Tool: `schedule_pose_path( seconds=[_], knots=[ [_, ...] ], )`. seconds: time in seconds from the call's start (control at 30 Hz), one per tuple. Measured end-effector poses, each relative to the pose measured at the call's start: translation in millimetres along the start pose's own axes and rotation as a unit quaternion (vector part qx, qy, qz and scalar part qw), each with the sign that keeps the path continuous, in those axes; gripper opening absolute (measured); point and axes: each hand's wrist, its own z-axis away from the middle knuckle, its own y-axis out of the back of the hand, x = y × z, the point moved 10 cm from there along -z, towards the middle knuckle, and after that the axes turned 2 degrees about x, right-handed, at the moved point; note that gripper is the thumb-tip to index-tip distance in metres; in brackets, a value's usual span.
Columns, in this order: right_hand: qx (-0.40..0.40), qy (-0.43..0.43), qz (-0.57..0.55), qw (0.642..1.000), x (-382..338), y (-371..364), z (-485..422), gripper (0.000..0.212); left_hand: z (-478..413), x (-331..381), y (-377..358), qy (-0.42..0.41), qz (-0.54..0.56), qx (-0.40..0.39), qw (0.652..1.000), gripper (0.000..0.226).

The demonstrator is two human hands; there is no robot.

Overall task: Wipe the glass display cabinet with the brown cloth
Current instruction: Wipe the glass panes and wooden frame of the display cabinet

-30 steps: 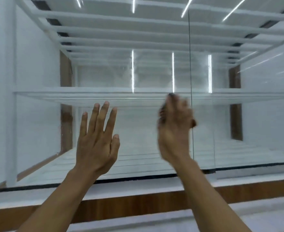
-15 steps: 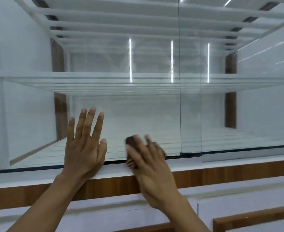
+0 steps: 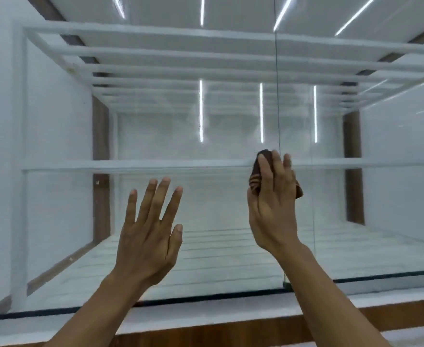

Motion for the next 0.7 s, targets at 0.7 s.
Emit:
schedule_pose_path(
  seconds=[0.7],
  knots=[
    [0.041, -0.005, 0.037, 0.998, -172, -15, -385, 0.06, -354, -266, 145, 0.023, -0.031, -0.099, 0.994, 0.059]
  ],
)
